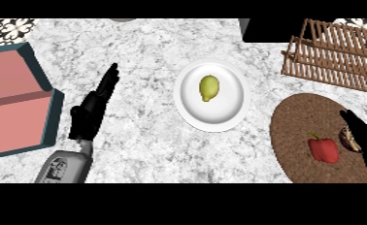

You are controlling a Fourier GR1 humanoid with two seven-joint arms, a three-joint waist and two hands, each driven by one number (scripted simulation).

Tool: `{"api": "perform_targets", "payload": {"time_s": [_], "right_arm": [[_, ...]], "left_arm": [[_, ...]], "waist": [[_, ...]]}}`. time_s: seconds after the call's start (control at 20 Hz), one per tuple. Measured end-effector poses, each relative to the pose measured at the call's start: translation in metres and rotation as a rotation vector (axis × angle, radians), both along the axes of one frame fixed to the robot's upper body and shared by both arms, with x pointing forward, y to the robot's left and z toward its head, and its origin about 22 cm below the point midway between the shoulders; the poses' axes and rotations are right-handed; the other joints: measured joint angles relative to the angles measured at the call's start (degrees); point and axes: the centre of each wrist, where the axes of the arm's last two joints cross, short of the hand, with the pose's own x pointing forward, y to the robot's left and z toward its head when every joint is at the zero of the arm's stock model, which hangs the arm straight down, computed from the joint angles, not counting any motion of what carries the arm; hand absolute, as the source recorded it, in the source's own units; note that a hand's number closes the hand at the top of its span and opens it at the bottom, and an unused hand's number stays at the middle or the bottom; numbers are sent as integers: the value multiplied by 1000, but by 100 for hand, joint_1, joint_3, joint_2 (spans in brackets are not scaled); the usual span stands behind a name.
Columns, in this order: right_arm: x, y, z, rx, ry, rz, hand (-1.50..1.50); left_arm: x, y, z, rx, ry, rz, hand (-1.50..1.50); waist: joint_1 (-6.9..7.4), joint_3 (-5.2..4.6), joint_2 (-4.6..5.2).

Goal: Pick the bell pepper from the placemat and place it in the tiered shelf

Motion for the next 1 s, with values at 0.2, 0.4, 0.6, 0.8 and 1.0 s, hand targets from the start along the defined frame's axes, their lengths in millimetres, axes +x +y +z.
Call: {"api": "perform_targets", "payload": {"time_s": [0.2, 0.4, 0.6, 0.8, 1.0], "right_arm": [[8, -3, -5, -15, 13, -10, -150], [9, -5, -14, -25, 13, -16, -150], [19, -9, -26, -35, 18, -28, -150], [25, -12, -34, -36, 28, -32, -150], [24, -14, -43, -35, 36, -26, -150]], "left_arm": [[-3, 0, -3, -1, 0, 2, 0], [-8, 1, 0, 3, -4, 1, 0], [2, -5, 2, -2, -1, 2, 0], [-4, -2, 2, -2, -2, -6, 0], [-3, 4, 0, -6, 2, -3, 0]], "waist": [[4, 0, -1], [7, 1, -2], [3, 0, 0], [8, 2, 1], [5, 0, 0]]}}
